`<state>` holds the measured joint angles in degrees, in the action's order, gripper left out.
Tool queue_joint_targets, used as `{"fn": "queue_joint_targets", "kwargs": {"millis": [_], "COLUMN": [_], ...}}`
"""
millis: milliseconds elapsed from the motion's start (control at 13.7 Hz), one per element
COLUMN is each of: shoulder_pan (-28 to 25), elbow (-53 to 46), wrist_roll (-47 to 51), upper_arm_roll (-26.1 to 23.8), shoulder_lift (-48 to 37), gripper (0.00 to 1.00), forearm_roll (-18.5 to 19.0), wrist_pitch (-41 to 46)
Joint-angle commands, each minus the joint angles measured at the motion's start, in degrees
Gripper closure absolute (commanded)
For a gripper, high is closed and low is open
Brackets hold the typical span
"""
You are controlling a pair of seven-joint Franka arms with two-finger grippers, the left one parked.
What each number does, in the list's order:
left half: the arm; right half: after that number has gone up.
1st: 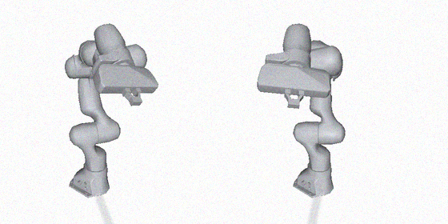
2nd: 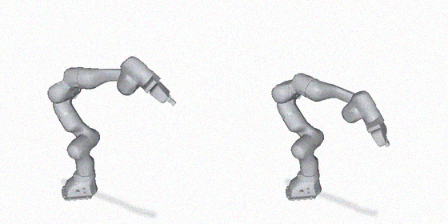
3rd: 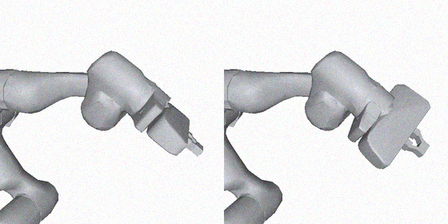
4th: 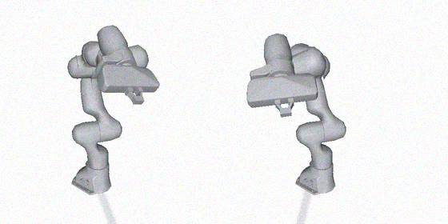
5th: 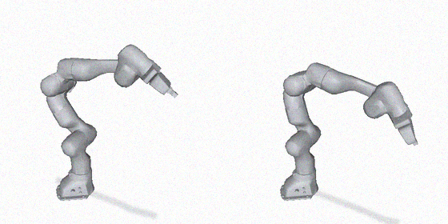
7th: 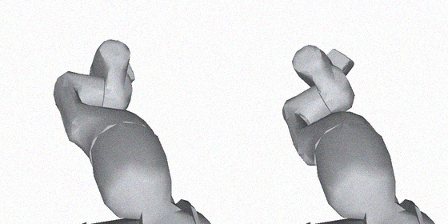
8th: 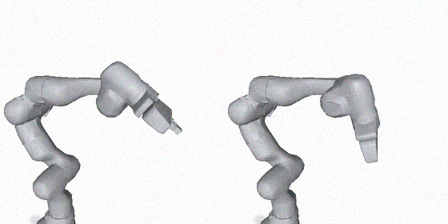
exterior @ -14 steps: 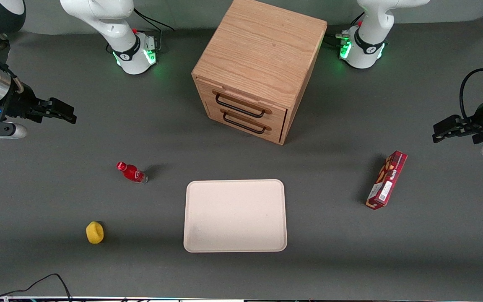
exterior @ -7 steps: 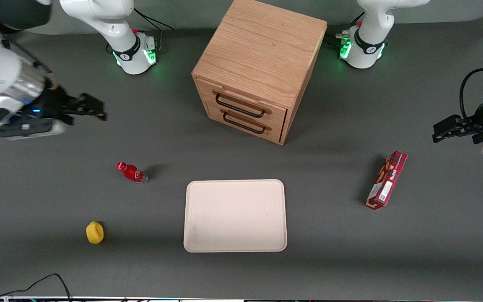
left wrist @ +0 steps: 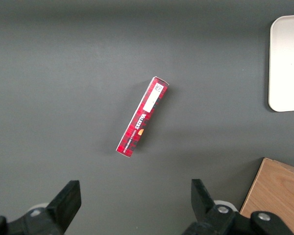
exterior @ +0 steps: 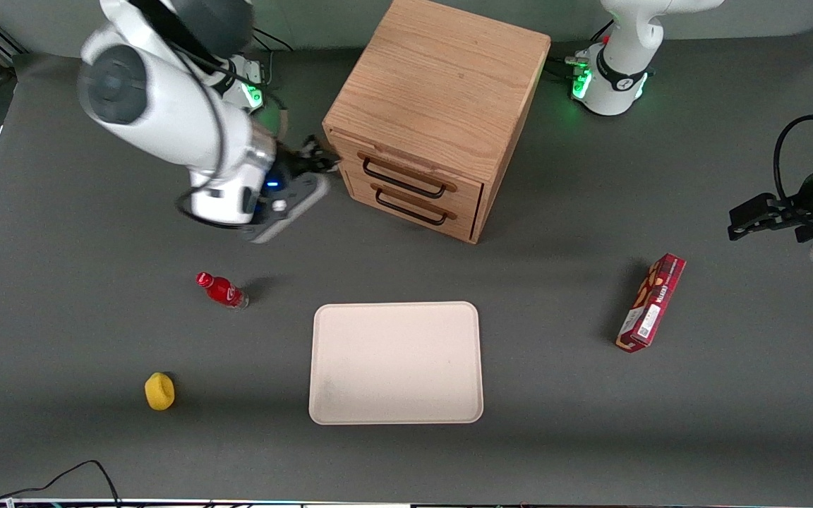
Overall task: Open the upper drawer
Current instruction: 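Move the right gripper to the upper drawer's black handle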
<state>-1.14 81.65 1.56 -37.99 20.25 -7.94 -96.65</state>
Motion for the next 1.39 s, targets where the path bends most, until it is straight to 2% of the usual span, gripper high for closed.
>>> {"fn": "queue_joint_targets", "kwargs": {"millis": [0,146,293,512,659,805,1098,1317], "shoulder_pan": [-5.16,-6.85,-7.03,-7.03,-7.03,-7.12,-7.03,-6.42], "elbow": [-2.47,-2.29,-0.54,3.07,4.73,7.11,8.79,8.96], "wrist_roll": [-2.70,-3.31,-8.48,-10.17,-10.26,-10.17,-10.44,-15.87], "upper_arm_roll": [-2.70,-5.07,-5.17,-5.17,-5.17,-5.17,-5.17,-4.29], "shoulder_lift": [5.84,8.48,8.75,8.84,9.19,9.28,9.37,9.45], "gripper": [0.00,0.00,0.00,0.00,0.00,0.00,0.00,0.00], "forearm_roll": [6.85,10.74,13.65,14.00,16.19,16.29,16.47,16.47], "wrist_pitch": [-3.70,-4.33,-5.82,-9.94,-12.49,-15.39,-16.02,-16.98]}}
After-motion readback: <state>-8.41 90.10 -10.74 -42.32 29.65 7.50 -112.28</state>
